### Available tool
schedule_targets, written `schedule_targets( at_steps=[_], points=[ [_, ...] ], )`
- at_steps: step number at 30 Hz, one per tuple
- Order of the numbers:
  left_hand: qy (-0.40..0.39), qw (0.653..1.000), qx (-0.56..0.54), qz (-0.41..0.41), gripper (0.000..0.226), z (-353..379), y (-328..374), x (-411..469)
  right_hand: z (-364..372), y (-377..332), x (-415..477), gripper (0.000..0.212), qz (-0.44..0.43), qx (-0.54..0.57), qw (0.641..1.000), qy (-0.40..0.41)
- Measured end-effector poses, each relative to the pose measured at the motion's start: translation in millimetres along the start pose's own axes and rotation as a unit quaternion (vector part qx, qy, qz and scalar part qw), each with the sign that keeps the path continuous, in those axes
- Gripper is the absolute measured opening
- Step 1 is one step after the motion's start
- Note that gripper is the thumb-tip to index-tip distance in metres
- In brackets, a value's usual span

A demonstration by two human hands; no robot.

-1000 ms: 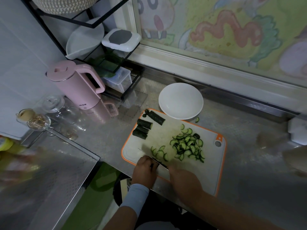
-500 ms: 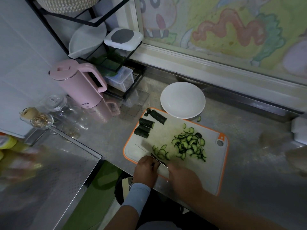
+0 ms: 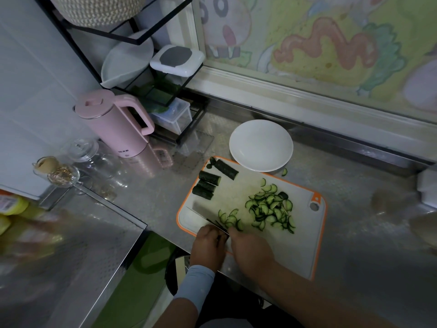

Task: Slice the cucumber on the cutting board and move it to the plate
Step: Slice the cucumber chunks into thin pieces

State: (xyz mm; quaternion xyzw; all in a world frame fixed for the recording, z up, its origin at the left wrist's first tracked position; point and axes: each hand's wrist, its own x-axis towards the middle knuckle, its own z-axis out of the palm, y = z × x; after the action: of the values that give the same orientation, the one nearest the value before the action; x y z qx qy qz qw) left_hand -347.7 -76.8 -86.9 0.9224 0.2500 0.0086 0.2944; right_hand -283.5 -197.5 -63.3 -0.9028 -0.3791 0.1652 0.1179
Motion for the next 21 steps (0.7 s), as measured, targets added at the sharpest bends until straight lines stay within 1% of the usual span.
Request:
schedule_targets(
  at_steps=[1, 3, 6, 7, 10, 13, 17, 21],
  points=[
    [0.002, 1.000, 0.003, -0.004, 0.010, -0.9, 0.9, -0.1, 0.6, 0.7, -0.2, 0.031, 0.004, 0.009, 1.000, 0.001],
    [0.001, 1.000, 0.004, -0.012, 0.010, -2.8, 3.1, -0.4, -3.3, 3.0, -7.6, 0.030, -0.001, -0.033, 0.999, 0.038],
    [0.010, 1.000, 0.008, -0.015, 0.010, -4.0, 3.6, 0.0, 3.0, 13.0, -23.8, 0.042, -0.017, -0.043, 0.998, 0.048],
    [0.013, 1.000, 0.010, -0.013, 0.010, -3.0, 2.3, 0.4, 6.0, 17.8, -28.5, 0.042, -0.017, -0.047, 0.997, 0.057],
    [0.017, 1.000, 0.013, -0.006, 0.009, -2.2, 2.6, -0.5, 5.4, 28.1, -41.0, 0.040, -0.002, -0.061, 0.997, 0.048],
    [0.018, 1.000, 0.016, -0.002, 0.010, -1.5, 1.7, -0.5, 7.7, 28.7, -40.7, 0.032, -0.011, -0.061, 0.997, 0.048],
    [0.013, 1.000, 0.014, -0.002, 0.014, 3.6, -4.0, -0.2, 10.3, 17.4, -24.1, 0.052, -0.012, -0.062, 0.996, 0.055],
    [0.017, 1.000, 0.014, 0.020, 0.006, 4.3, -4.4, -1.9, 9.7, 3.1, -8.7, 0.037, -0.003, -0.007, 1.000, 0.016]
  ],
)
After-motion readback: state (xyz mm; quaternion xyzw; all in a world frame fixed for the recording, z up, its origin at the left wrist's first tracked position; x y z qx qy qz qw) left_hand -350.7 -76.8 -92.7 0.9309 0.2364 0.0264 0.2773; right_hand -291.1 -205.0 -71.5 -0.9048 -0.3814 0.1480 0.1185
